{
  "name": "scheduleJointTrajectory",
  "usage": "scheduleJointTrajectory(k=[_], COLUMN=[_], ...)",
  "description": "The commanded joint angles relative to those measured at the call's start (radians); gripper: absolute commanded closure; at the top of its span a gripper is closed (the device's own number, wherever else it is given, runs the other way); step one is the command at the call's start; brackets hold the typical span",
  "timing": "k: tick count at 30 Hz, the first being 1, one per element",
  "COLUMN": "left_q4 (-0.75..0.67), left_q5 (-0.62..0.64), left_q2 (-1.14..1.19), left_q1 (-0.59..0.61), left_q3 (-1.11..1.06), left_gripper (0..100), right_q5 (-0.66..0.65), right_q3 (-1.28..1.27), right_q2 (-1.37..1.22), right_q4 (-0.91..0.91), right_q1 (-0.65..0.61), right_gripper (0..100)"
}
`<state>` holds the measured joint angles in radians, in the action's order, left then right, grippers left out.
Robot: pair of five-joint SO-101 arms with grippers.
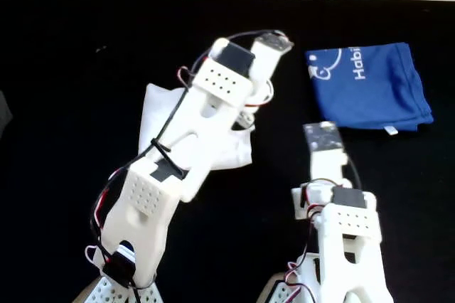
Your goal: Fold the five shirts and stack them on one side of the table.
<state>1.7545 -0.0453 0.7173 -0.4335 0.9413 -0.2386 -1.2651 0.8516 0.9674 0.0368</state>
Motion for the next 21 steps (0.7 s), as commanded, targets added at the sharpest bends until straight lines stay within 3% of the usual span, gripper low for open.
scheduleJointTrajectory(k=[1,10,15,21], left_q4=[0.006,-0.129,-0.049,0.014], left_q5=[0.005,0.008,0.012,0.06], left_q2=[-0.044,0.145,0.179,0.051], left_q1=[0.053,0.177,0.102,-0.005], left_q3=[0.005,0.01,0.01,-0.05], left_gripper=[99,99,99,99], right_q5=[0.06,0.066,0.068,0.068], right_q3=[0.076,0.091,0.096,0.093], right_q2=[0.018,0.018,0.018,0.018], right_q4=[-0.01,-0.008,-0.008,-0.012], right_q1=[0.073,0.081,0.081,0.081], right_gripper=[99.3,99.3,99.3,99.3])
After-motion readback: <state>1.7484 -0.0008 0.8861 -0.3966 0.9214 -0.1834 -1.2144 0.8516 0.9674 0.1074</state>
